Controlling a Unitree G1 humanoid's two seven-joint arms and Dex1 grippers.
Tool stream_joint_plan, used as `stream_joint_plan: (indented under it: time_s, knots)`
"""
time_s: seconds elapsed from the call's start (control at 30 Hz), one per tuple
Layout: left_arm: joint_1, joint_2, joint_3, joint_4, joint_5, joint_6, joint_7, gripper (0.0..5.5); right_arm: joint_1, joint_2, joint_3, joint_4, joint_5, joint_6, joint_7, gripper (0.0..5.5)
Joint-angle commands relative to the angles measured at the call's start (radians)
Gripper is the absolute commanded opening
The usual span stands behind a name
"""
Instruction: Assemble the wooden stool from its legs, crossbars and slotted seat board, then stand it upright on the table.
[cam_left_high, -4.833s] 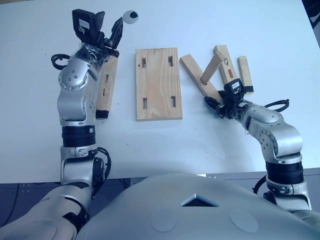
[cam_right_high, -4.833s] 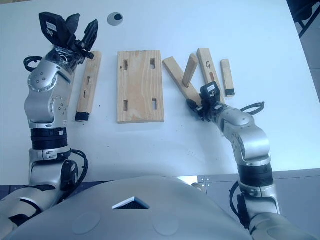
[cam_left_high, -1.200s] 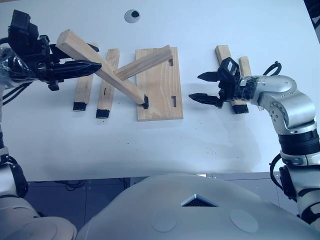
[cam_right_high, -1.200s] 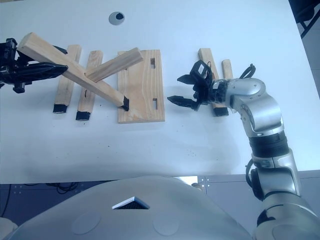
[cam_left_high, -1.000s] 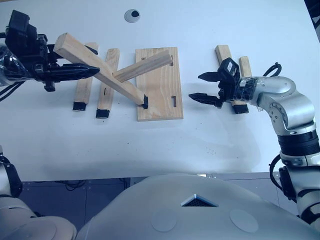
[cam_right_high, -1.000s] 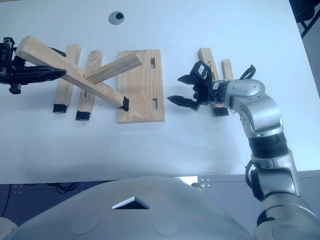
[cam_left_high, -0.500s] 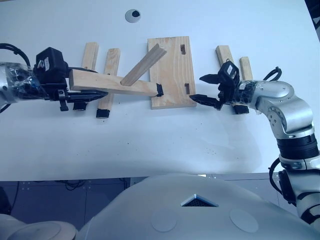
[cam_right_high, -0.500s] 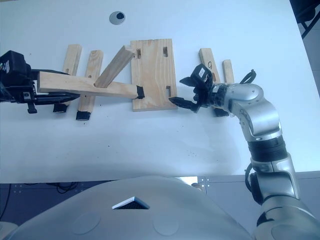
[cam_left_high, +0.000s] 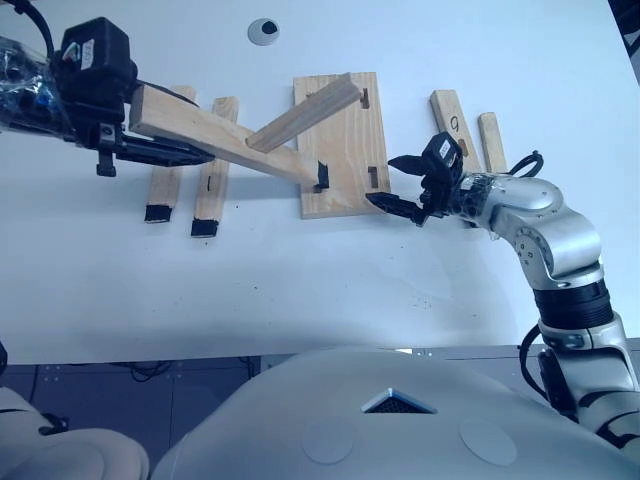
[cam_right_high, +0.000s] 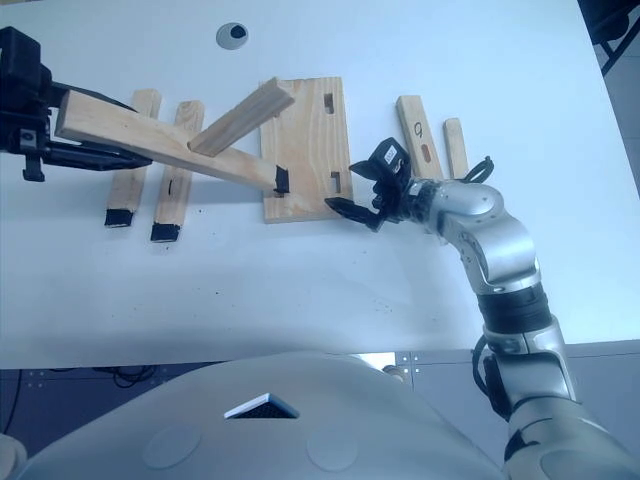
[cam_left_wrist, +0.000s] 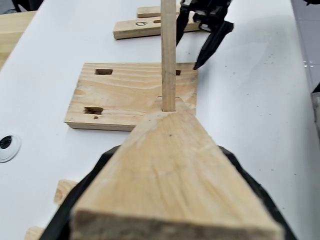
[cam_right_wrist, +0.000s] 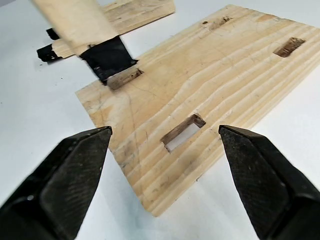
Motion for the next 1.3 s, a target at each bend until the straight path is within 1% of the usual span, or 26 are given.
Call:
stream_joint_plan:
  time_s: [0.03, 0.13, 0.3, 0.37, 0.5, 0.57, 0.77, 0.9, 0.93, 1.0, 1.07, 1.2, 1.3]
  knots:
    - [-0.048, -0.016, -0.082, 0.053, 0.099, -0.026, -0.017, 2.01, 0.000, 0.041, 0.012, -0.003, -0.013, -0.010, -0.030, 3.95]
    - [-0.077, -0.027, -0.146, 0.098, 0.176, -0.051, -0.026, 2.01, -0.001, 0.056, 0.028, 0.004, -0.034, -0.001, -0.059, 3.95]
    - [-0.118, -0.021, -0.194, 0.136, 0.248, -0.069, -0.072, 2.01, -0.001, 0.080, 0.025, 0.000, -0.043, 0.020, -0.110, 3.95]
    - [-0.146, -0.021, -0.211, 0.146, 0.274, -0.072, -0.096, 2.01, -0.007, 0.102, 0.009, 0.014, -0.052, 0.029, -0.146, 3.95]
    - [-0.204, -0.034, -0.223, 0.149, 0.283, -0.050, -0.140, 2.01, -0.051, 0.181, -0.071, 0.051, -0.032, 0.068, -0.263, 3.95]
    - [-0.223, -0.040, -0.222, 0.148, 0.279, -0.037, -0.150, 2.01, -0.054, 0.197, -0.078, 0.054, -0.034, 0.090, -0.288, 3.95]
    - [-0.263, -0.050, -0.237, 0.146, 0.309, -0.024, -0.161, 2.01, -0.023, 0.209, -0.019, 0.050, -0.068, 0.146, -0.321, 2.96]
    - [-0.281, -0.051, -0.267, 0.135, 0.332, -0.020, -0.164, 2.01, -0.031, 0.242, -0.048, 0.087, -0.084, 0.155, -0.393, 2.35]
    - [-0.287, -0.052, -0.274, 0.140, 0.339, -0.023, -0.165, 2.01, -0.036, 0.253, -0.057, 0.094, -0.085, 0.162, -0.411, 2.12]
    - [-0.304, -0.053, -0.292, 0.153, 0.349, -0.024, -0.166, 2.01, -0.039, 0.273, -0.059, 0.102, -0.086, 0.169, -0.429, 1.88]
    - [-0.322, -0.049, -0.317, 0.164, 0.359, -0.028, -0.167, 2.01, -0.034, 0.285, -0.041, 0.103, -0.093, 0.175, -0.434, 1.82]
    - [-0.387, -0.041, -0.397, 0.200, 0.398, -0.047, -0.167, 2.01, -0.014, 0.305, 0.026, 0.097, -0.107, 0.202, -0.445, 1.81]
    - [-0.428, -0.029, -0.462, 0.228, 0.416, -0.069, -0.167, 2.01, -0.004, 0.326, 0.051, 0.082, -0.111, 0.215, -0.470, 1.79]
